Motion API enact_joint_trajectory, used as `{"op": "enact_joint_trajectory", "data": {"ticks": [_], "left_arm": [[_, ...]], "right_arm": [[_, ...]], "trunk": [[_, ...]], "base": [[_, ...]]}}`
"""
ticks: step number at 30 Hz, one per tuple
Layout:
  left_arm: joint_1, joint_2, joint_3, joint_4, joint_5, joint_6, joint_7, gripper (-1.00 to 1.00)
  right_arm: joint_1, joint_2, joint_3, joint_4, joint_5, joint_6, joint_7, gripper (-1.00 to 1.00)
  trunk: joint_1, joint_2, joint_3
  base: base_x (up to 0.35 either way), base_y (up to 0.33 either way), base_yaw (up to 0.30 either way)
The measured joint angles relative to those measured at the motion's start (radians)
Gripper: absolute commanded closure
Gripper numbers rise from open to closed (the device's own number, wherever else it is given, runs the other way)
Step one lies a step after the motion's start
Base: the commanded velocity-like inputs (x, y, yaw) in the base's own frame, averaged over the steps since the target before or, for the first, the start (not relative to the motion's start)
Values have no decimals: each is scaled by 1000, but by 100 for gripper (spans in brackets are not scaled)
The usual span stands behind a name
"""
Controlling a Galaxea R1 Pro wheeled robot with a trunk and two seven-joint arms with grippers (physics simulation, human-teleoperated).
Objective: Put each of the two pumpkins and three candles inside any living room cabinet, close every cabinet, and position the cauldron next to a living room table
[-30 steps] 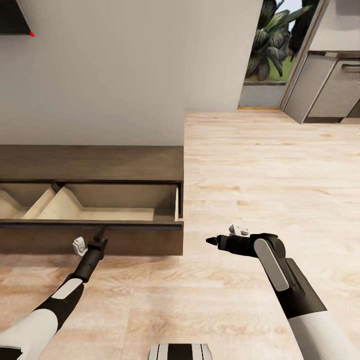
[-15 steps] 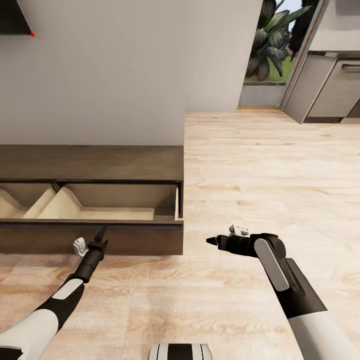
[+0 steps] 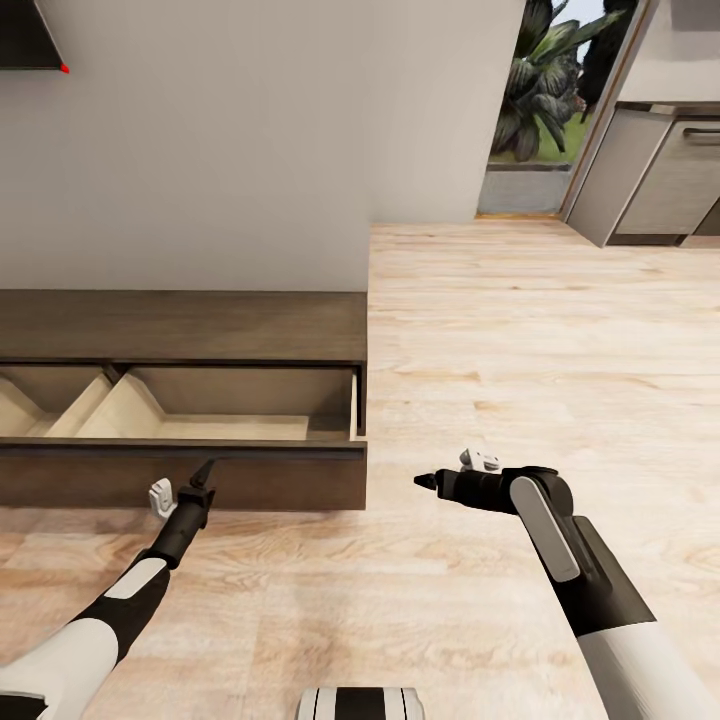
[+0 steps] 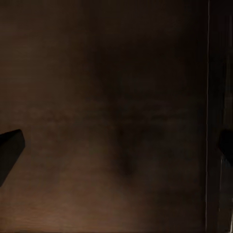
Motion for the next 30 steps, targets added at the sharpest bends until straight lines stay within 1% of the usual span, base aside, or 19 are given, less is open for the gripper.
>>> {"op": "enact_joint_trajectory", "data": {"ticks": [8, 9, 18, 24, 30], "left_arm": [[0, 0, 0, 2, 2, 0, 24, -100], [0, 0, 0, 2, 2, 0, 47, -100], [0, 0, -2, 2, 2, 0, 95, -100], [0, 0, 0, -5, 2, 5, 155, -100], [0, 0, -2, -5, 1, 7, 162, -100]], "right_arm": [[0, 0, -1, 0, 0, 0, -1, -100], [0, -1, -2, 0, 0, 0, -1, -100], [-1, -2, -3, 0, 0, -1, -1, -100], [-1, -3, -3, 0, 1, -1, -1, -100], [-1, -3, -3, 4, 2, -1, -1, -100]], "trunk": [[0, 0, 0], [0, 0, 0], [0, 0, 0], [0, 0, 0], [0, 0, 0]], "base": [[0, 0, 0], [0, 0, 0], [0, 0, 0], [0, 0, 0], [0, 0, 0]]}}
